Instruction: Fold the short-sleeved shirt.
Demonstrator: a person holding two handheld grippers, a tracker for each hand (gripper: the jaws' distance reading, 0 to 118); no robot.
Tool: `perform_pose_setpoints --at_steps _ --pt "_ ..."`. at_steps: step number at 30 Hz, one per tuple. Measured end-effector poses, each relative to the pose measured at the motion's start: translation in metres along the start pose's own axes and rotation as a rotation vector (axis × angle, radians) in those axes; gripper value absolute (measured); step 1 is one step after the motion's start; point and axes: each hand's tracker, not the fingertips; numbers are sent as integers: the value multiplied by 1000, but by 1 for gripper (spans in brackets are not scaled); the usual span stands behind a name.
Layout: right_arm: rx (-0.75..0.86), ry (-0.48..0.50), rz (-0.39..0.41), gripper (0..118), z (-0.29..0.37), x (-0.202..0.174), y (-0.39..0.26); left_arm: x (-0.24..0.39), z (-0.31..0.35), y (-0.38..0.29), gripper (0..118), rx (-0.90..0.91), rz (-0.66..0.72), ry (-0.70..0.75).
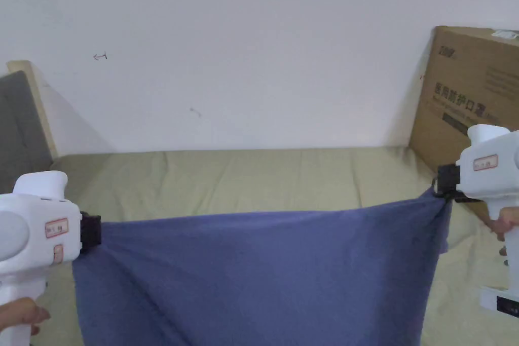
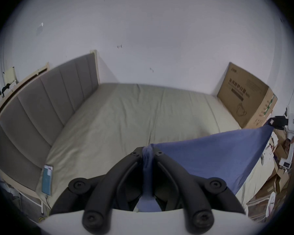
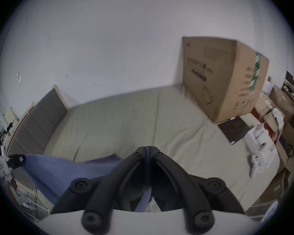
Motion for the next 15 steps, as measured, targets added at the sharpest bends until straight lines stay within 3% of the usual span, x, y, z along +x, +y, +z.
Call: perform_pose_setpoints --at_steps 4,5,11,15 --pt "47 12 -69 5 41 8 18 -10 29 33 8 58 47 -85" --pt "59 15 -52 5 50 5 22 -11 35 41 8 66 67 -97" --pt "137 20 -48 5 77 -15 63 7 52 88 8 161 -53 4" --pt "180 17 -55 5 79 -33 105 16 47 134 8 133 -75 52"
